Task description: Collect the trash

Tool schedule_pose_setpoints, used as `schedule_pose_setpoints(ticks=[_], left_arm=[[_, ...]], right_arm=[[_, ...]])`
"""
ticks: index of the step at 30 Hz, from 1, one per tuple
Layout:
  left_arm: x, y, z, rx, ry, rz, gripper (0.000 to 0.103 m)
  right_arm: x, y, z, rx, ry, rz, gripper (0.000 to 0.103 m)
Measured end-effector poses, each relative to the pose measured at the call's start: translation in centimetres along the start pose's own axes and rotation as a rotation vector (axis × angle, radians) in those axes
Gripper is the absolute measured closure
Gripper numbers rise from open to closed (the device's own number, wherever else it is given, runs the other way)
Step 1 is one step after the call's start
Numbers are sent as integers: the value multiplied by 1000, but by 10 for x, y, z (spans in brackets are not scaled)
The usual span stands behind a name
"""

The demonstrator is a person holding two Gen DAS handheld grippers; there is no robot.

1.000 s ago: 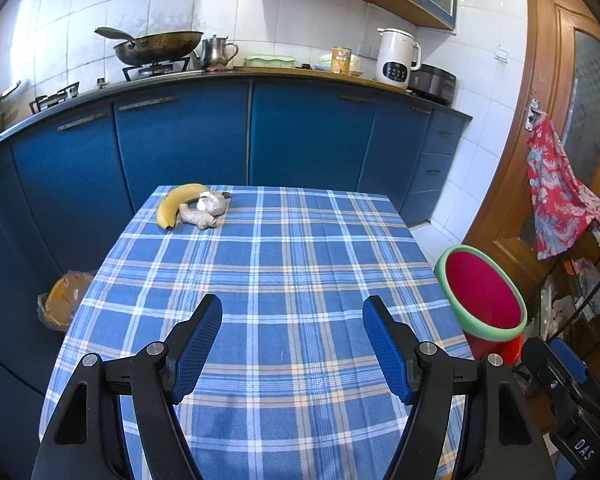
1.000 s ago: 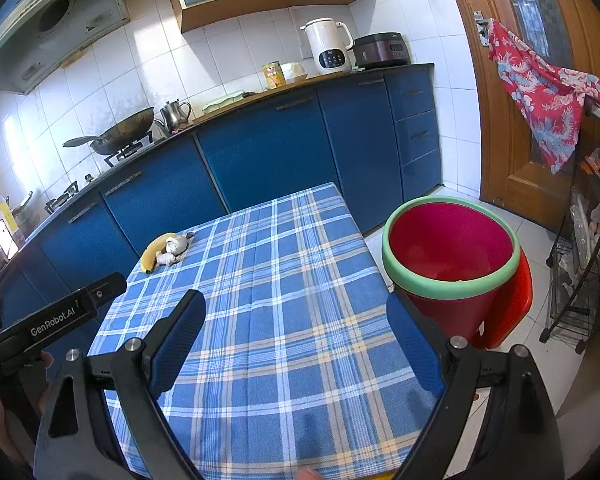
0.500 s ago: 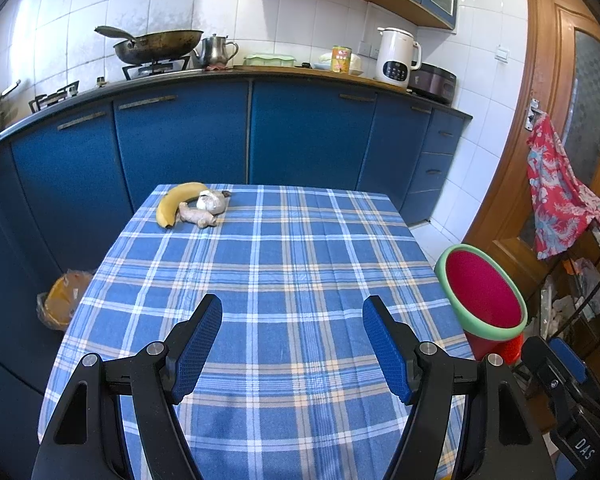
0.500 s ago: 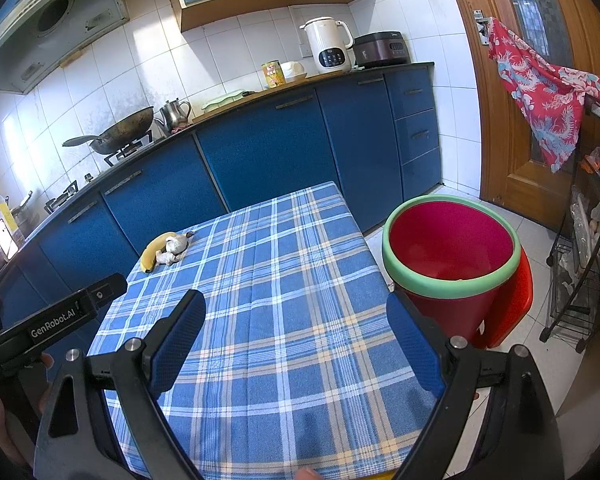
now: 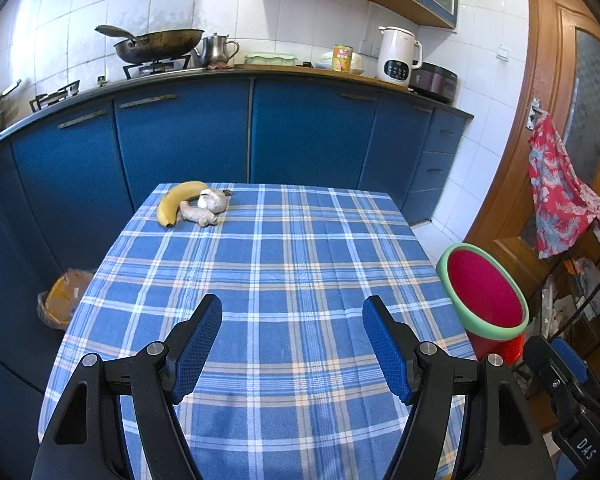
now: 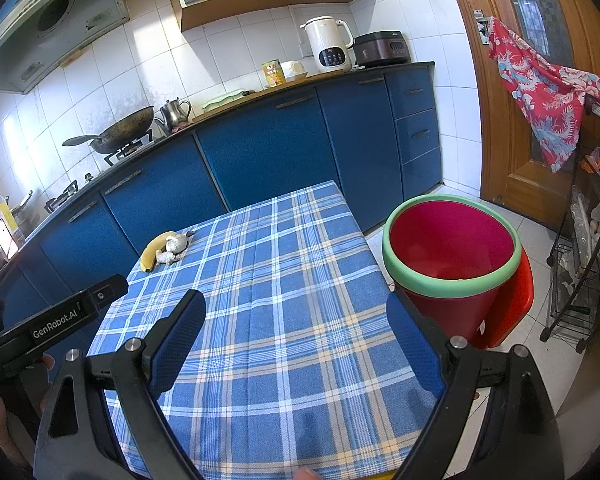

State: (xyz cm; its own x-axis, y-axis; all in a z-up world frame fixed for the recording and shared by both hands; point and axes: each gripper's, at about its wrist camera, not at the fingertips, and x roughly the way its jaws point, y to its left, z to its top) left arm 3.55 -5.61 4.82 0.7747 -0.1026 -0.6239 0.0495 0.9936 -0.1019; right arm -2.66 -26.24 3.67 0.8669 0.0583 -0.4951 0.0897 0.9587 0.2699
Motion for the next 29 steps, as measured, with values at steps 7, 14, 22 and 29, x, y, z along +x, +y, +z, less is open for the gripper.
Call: schedule_pose_setpoints(ticks=[7,14,22,29], left_arm=[[0,0,0,0,1,0,29],[0,0,0,-1,1,0,29],[0,-1,0,-1,2,0,29],[1,-1,-4,-1,6,1,29]], right_arm=[[0,0,0,0,0,0,12],[0,0,0,0,0,0,12],[0,0,1,0,1,0,12],[0,0,1,0,2,-1,12]])
